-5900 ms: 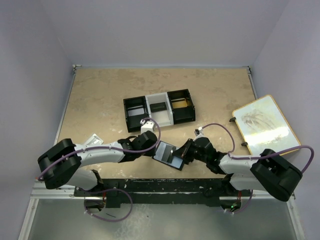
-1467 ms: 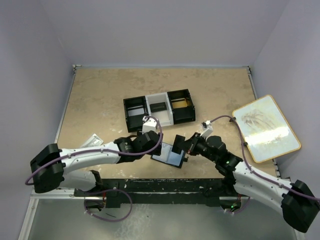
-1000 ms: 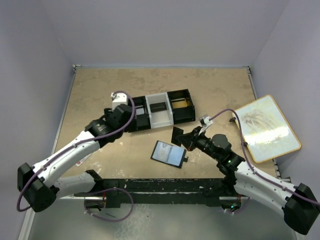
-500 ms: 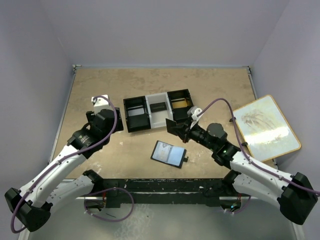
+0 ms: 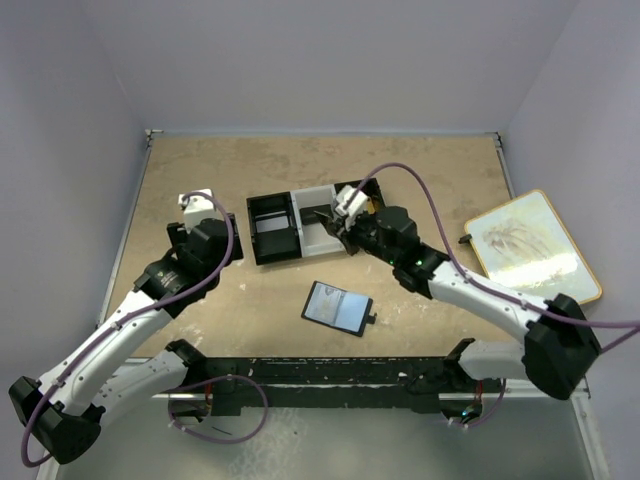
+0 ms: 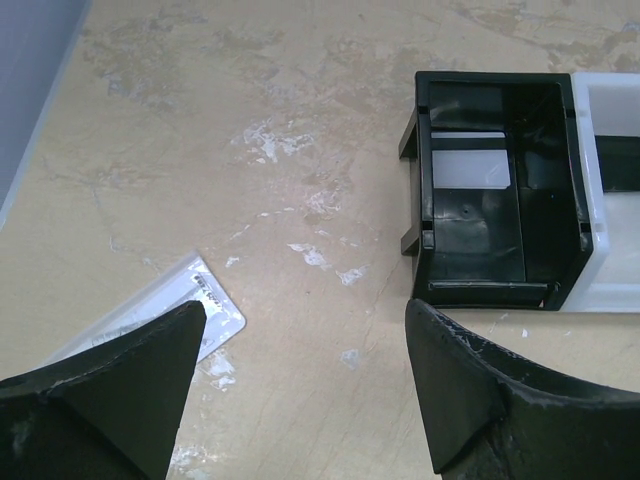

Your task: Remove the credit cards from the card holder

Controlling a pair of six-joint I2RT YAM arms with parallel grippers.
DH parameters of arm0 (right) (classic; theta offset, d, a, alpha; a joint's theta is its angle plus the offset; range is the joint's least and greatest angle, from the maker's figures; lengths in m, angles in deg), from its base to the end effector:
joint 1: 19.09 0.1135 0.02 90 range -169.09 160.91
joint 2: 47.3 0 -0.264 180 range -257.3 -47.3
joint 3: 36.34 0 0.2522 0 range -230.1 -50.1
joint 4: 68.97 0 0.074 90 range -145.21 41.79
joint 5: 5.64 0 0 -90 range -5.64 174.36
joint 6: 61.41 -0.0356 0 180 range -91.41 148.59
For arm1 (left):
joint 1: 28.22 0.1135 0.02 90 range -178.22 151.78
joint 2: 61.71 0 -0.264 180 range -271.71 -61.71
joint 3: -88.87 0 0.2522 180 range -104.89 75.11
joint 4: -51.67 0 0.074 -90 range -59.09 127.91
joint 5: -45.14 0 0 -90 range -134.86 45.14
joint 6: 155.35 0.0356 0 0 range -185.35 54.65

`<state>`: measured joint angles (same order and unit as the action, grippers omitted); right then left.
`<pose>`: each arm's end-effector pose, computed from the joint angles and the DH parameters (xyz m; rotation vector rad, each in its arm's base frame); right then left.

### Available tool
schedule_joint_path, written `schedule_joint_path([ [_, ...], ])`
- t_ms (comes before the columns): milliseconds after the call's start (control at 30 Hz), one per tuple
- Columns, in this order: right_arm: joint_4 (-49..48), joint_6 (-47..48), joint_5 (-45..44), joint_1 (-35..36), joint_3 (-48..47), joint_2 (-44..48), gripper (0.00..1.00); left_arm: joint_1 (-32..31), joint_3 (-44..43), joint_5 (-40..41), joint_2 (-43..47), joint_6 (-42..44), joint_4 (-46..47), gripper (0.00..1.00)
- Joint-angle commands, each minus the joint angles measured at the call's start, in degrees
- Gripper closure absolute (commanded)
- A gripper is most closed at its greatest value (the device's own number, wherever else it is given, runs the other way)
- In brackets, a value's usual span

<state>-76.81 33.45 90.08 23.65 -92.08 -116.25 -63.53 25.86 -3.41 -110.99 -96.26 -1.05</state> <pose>0.2030 0.1924 0.2920 -0.7547 1.5201 0.5811 0.1532 -0.0796 0.3101 -0.2884 2.0436 0.1144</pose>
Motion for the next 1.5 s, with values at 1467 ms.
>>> schedule_joint_path([
  [1467, 4.78, 43.29, -12.97, -2.71, -34.5, -46.75, 0.96, 0.24, -0.87, 6.28, -0.98, -0.28, -0.48, 0.21],
])
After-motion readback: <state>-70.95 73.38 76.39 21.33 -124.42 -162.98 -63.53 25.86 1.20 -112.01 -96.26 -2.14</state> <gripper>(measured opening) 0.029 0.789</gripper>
